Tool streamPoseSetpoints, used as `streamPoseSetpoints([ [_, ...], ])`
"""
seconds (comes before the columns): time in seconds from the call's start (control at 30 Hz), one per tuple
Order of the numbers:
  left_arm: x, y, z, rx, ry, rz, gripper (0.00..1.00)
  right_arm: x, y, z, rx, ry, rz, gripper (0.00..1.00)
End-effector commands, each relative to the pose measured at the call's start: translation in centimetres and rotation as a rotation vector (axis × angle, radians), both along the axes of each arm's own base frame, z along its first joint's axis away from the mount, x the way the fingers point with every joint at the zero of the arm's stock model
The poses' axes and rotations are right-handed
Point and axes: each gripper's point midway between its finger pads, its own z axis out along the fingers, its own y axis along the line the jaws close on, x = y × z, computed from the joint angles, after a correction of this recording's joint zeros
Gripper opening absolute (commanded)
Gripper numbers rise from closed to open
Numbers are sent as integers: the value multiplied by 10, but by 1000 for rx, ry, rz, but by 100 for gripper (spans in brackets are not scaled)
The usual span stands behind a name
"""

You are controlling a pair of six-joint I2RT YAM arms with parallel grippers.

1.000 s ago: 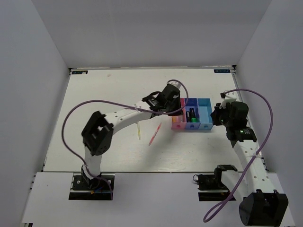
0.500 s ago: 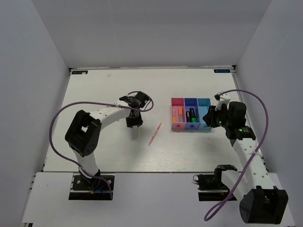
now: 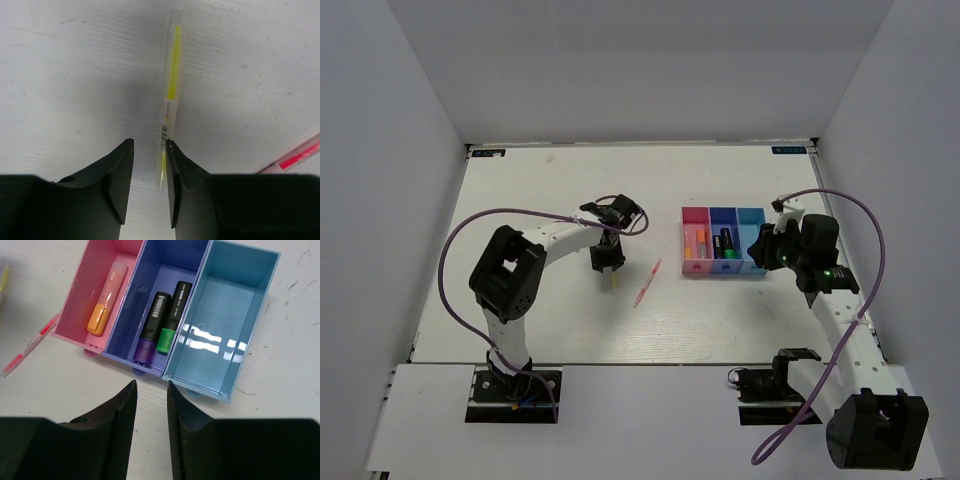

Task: Sort the stationery into containers
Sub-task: Grab a piece of stationery with the left arm

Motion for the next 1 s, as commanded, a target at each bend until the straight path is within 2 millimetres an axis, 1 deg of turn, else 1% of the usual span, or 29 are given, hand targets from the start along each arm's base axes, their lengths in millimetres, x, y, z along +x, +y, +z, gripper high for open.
streamPoseSetpoints([
  [0.0,6,-10,8,-44,-33,-5,42,0,2,0,-3,-5,23,34],
  [0.17,7,-17,6,-71,-25,-5,42,1,2,0,-2,-4,22,34],
  [0.33,6,-16,-4,-55,-3,-2,41,1,1,2,1,-7,20,34],
  [0.4,5,-15,-9,-43,7,-1,37,0,2,0,1,-1,21,34],
  [0.47,4,-13,-12,-32,11,-2,36,0,2,1,3,-3,21,34],
  [0.6,1,-11,-17,-27,20,-4,27,0,2,1,3,-3,22,34],
  [0.63,-1,-10,-19,-24,25,-7,21,0,2,1,2,-3,20,34],
  [0.67,0,-10,-19,-26,23,-7,17,0,2,2,2,-6,20,34],
  [0.7,-1,-10,-18,-31,27,-5,10,0,2,1,2,-5,20,34],
  [0.73,0,-12,-12,-43,12,-11,7,0,2,3,2,-9,20,34],
  [0.77,-1,-12,-9,-48,11,-16,4,0,2,3,2,-8,20,43],
  [0.8,-1,-20,0,-67,-14,-40,2,0,1,3,1,-8,20,55],
  [0.83,1,-25,15,-90,-51,-64,1,0,2,3,1,-11,23,69],
  [0.87,4,-38,29,-108,-86,-110,1,-1,1,3,-3,-8,28,88],
  [0.9,2,-55,39,-136,-114,-175,1,0,3,6,-6,-16,35,88],
  [0.93,3,-66,50,-167,-137,-210,1,0,2,7,-9,-19,36,85],
  [0.97,2,-98,75,-228,-192,-285,1,0,2,8,-5,-16,29,51],
])
